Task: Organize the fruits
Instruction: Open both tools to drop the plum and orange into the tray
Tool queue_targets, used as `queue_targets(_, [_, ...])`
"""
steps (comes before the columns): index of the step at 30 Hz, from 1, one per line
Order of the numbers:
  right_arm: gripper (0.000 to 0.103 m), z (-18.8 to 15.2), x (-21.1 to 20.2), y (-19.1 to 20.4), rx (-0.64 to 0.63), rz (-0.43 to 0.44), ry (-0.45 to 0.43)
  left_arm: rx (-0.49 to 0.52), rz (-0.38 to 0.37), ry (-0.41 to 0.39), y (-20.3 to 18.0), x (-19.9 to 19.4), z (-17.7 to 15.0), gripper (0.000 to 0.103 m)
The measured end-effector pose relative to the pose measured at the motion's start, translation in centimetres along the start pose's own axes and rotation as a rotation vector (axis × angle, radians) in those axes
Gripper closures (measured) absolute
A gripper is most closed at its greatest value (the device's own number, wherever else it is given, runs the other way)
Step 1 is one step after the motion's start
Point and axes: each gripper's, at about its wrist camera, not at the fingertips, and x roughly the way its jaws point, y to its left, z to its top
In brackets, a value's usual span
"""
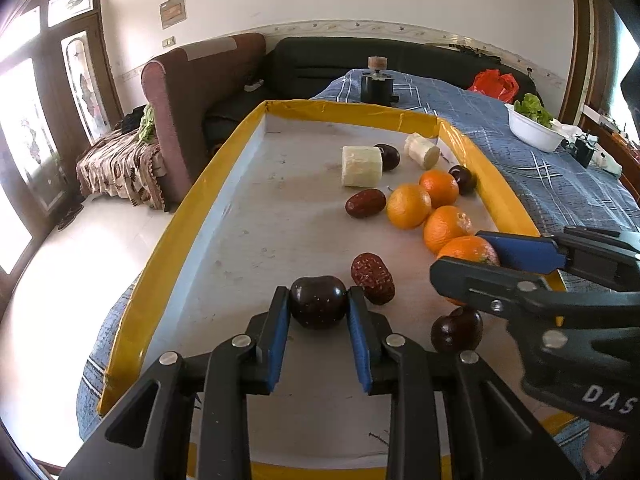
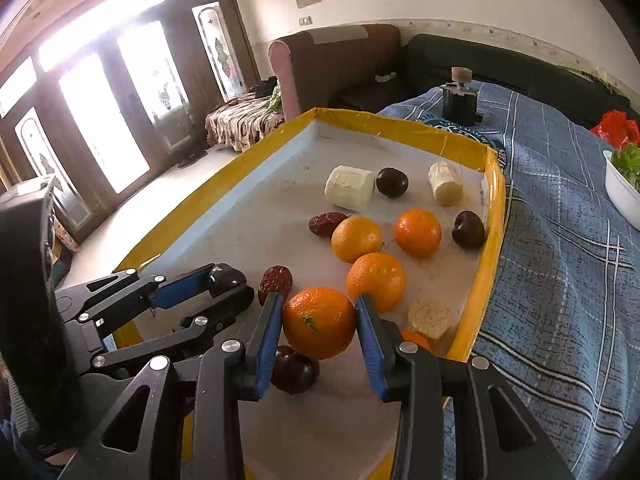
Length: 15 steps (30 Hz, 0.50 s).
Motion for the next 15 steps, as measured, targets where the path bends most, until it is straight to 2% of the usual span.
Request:
queue_targets(1, [0.061, 0.0, -0.2, 0.0, 0.002, 0.003, -0.002, -0.001, 0.003, 0.001, 0.0, 0.0, 0.0, 0.073])
queue_targets(3, [0.061, -0.1, -0.5, -0.1, 0.002, 0.007, -0.006, -0.002, 0.009, -0.006, 0.0, -0.2, 0.0, 0.059])
queue_targets(4, [0.061, -0.1, -0.7, 0.0, 0.003, 0.008, -0.008, -0.003, 0.015, -0.012, 0.0, -0.3, 0.0, 0.056])
queue_targets(10, [0.061, -0.3, -2.4, -0.4, 0.02, 0.028, -0.036, -0.004, 0.033, -0.023, 0.1, -0.6, 0.0, 0.053])
queue_targets(13, [0.054, -0.6, -4.1, -1.1, 0.037, 0.027, -0.073, -0.009, 0.038, -0.034, 0.2, -1.0, 0.0, 0.05])
queue_targets(15, [0.051, -0.8, -5.3, -1.7, 0.051, 0.029, -0.094, -0.012, 0.044, -0.049, 0.3, -1.7, 0.0, 0.041])
